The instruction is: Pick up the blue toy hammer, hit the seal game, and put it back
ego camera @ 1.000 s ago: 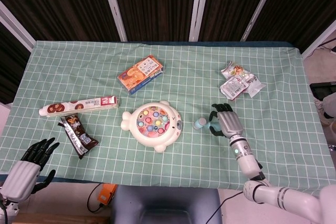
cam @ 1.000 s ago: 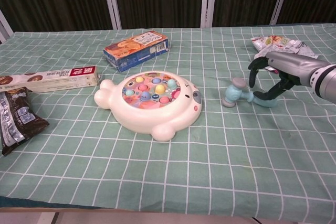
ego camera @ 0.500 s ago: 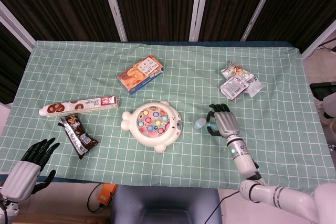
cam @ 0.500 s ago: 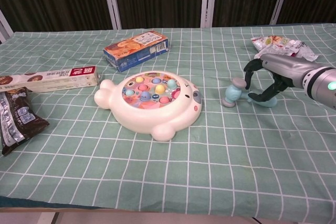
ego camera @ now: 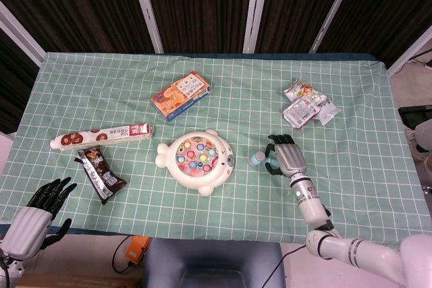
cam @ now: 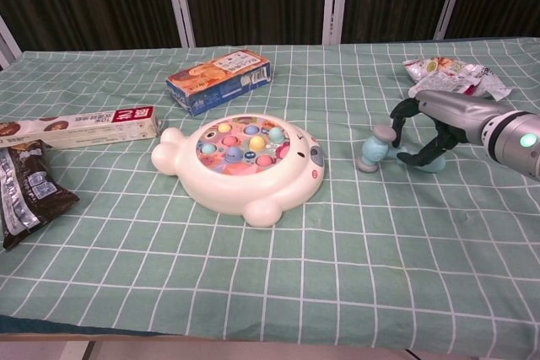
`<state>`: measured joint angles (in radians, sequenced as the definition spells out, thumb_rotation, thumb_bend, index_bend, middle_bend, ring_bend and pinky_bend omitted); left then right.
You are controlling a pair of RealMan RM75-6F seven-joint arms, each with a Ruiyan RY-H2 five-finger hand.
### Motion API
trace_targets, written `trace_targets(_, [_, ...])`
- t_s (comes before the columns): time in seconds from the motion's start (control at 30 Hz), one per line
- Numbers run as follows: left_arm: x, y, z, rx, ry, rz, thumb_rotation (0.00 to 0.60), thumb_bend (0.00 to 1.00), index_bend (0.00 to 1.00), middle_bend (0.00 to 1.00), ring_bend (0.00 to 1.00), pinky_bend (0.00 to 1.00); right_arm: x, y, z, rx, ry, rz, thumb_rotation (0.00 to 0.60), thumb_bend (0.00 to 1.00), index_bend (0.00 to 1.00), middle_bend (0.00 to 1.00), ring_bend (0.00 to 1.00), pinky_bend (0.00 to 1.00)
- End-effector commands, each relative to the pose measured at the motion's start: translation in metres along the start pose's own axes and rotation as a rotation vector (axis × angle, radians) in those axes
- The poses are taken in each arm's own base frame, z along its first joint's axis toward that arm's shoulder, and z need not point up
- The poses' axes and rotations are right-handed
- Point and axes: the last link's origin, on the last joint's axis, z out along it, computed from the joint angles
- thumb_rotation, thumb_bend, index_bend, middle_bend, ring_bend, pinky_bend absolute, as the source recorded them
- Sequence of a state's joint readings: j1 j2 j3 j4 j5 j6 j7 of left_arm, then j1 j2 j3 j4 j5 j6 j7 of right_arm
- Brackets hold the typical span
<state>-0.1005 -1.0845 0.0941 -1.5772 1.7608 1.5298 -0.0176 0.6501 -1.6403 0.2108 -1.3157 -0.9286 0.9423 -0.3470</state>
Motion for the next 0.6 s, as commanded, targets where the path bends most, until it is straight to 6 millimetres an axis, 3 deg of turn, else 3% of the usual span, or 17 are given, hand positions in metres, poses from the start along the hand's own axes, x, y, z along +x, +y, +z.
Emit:
trace_targets(0.03, [0.0001, 0.0001, -0.0001, 0.0, 0.0, 0.0, 0.6, 0.41, 0.0, 0.02, 0.02, 0.13, -0.0002, -0.0011, 0.0007, 0.002, 0.001, 0.005, 0.6, 0.52, 0.6, 0.26, 0.17, 0.2])
trace_targets(0.6, [0.0003, -0.0001, -0.0003, -0.001, 0.001, 0.0, 0.6, 0.41, 0.0, 0.02, 0.02, 0.13, -0.0023, -0.0048, 0.0032, -0.001, -0.007, 0.002, 0.6, 0.52, 0.61, 0.26, 0.17, 0.21])
